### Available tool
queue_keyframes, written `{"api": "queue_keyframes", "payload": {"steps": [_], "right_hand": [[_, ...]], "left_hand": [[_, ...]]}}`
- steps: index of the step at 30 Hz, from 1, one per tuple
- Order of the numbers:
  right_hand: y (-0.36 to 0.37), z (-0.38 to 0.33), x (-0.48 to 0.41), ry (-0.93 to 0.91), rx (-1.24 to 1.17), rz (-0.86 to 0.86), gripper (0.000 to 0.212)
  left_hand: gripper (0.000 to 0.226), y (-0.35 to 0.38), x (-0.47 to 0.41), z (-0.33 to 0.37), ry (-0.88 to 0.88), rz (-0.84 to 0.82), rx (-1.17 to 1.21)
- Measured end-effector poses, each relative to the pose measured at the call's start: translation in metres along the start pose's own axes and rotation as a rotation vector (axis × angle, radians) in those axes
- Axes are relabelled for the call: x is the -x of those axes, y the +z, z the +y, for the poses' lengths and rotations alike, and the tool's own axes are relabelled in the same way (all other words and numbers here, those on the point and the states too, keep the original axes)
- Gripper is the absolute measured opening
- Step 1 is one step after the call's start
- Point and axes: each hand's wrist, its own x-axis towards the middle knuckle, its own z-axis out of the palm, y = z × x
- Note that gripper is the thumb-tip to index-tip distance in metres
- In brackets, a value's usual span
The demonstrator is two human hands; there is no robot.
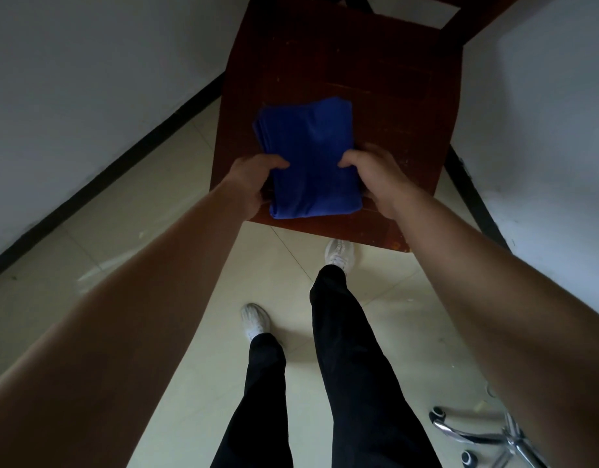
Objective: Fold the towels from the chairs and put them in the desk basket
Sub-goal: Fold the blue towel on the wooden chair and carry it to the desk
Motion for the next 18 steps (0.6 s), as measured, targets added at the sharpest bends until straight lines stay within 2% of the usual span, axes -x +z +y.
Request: {"api": "queue_keyframes", "payload": {"steps": [2,7,12,15,18], "right_hand": [[-0.007,0.003,0.000,0.033,-0.056,-0.071,0.048],[-0.025,0.013,0.015,0.073,-0.157,-0.281,0.042],[-0.038,0.011,0.049,0.034,-0.255,-0.277,0.048],[-0.038,-0.001,0.092,-0.019,-0.319,-0.258,0.044],[-0.042,-0.018,0.152,-0.106,-0.400,-0.254,0.046]], "left_hand": [[0.044,-0.002,0.002,-0.003,0.000,-0.045,0.020],[0.045,-0.013,0.021,-0.006,0.053,-0.177,-0.048],[0.050,-0.020,0.055,0.006,0.087,-0.333,-0.073],[0.053,-0.020,0.104,0.018,0.154,-0.305,-0.143],[0.064,-0.022,0.164,0.031,0.234,-0.314,-0.114]]}}
